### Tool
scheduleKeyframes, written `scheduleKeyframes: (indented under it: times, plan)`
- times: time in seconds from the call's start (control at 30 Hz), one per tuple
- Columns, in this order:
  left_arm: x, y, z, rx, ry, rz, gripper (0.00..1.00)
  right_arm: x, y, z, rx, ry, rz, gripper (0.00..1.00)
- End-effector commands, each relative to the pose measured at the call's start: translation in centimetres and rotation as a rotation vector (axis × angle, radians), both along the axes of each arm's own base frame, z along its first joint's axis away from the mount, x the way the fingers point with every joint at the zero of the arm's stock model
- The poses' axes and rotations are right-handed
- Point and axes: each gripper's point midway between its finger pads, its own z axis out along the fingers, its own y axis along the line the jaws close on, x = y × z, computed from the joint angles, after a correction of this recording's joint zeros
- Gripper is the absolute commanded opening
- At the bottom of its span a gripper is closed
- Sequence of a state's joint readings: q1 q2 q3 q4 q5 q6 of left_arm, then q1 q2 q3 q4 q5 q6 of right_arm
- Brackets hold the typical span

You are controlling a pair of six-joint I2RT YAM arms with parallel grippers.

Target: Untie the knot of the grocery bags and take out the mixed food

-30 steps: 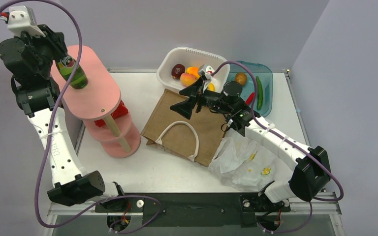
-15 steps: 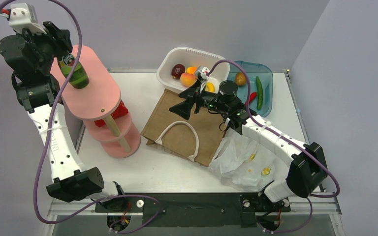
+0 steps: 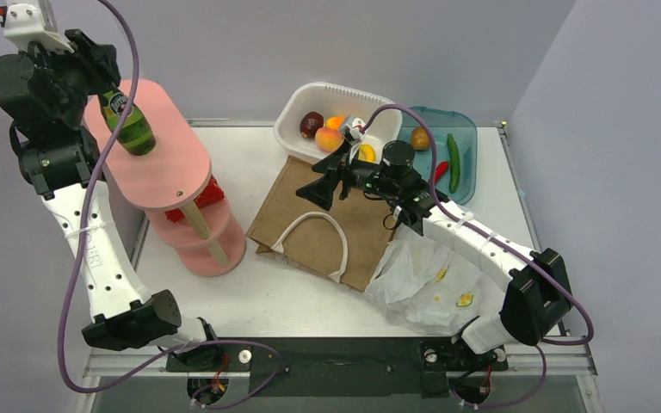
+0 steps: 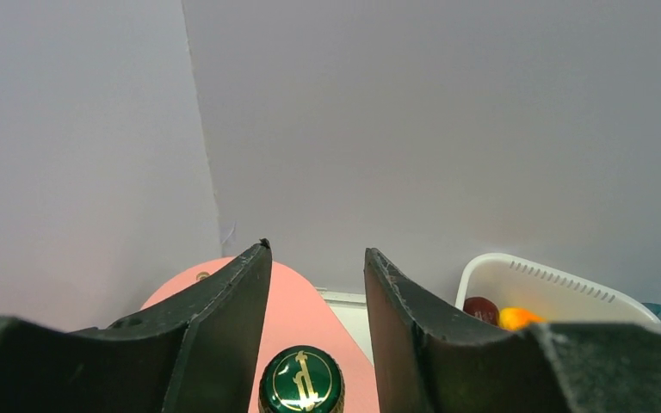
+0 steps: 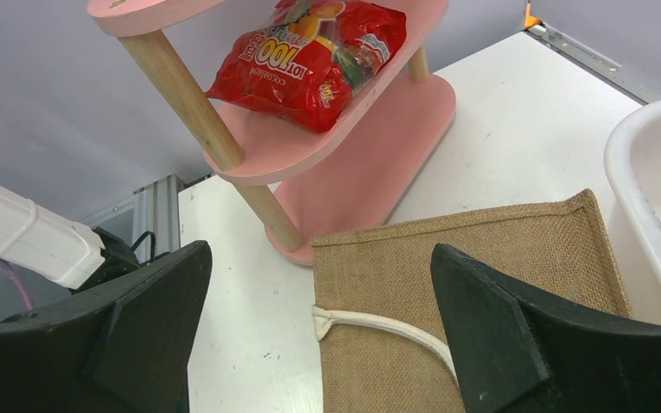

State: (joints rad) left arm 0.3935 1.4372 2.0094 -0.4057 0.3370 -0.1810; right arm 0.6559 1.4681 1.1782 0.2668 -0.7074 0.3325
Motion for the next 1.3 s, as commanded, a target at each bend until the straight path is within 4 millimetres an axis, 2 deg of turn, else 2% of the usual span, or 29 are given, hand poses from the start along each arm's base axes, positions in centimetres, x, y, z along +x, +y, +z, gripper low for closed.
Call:
scheduleKeyframes:
  times: [0.0,0.13,0.17,0.23,0.27,0.37,0.53,0.67,0.73,0.87,1.1,1.27]
  plan:
    - [-1.2,-0.2,2.3,-0.004,-0.049,0.021,0.4,-0.6,-0.1,2.8,0.047,-0.073,0.018,0.94]
    - [-1.2,-0.2,2.3,0.003,-0.046,0.021,0.44,-0.8,-0.1,2.7,0.047,-0.07,0.017,0.94]
    - [-1.1,-0.2,2.1,0.007,-0.041,0.015,0.72,-0.7,-0.1,2.7,0.048,-0.071,0.016,0.94]
    - [-1.0,-1.1,1.9,0.04,-0.033,-0.036,0.94,-0.8,-0.1,2.8,0.05,-0.071,0.014,0.94]
    - [-0.9,-1.2,1.6,0.035,-0.028,-0.045,0.96,-0.8,-0.1,2.8,0.051,-0.072,0.014,0.94]
    - [-1.1,-1.6,1.6,0.001,-0.05,-0.063,0.89,-0.7,-0.2,2.8,0.051,-0.071,0.01,0.94]
    - [-2.2,-3.1,3.0,0.038,-0.142,-0.119,0.88,-0.8,-0.2,2.7,0.05,-0.071,0.011,0.94]
    - [-1.7,-2.5,2.6,0.038,-0.099,-0.088,0.88,-0.8,-0.2,2.6,0.047,-0.069,0.016,0.94]
    - [-1.8,-2.3,2.6,0.053,-0.081,-0.077,0.96,-0.9,-0.1,2.5,0.046,-0.065,0.02,0.94]
    - [-2.5,-2.2,3.0,0.073,-0.11,-0.05,0.97,-0.8,-0.1,2.5,0.044,-0.065,0.02,0.94]
    - [-2.8,-2.2,2.6,0.089,-0.092,-0.035,0.97,-0.8,-0.1,2.4,0.041,-0.059,0.021,0.94]
    - [-3.9,-2.1,2.6,0.09,-0.096,-0.006,0.97,-0.9,-0.2,2.4,0.039,-0.06,0.019,0.94]
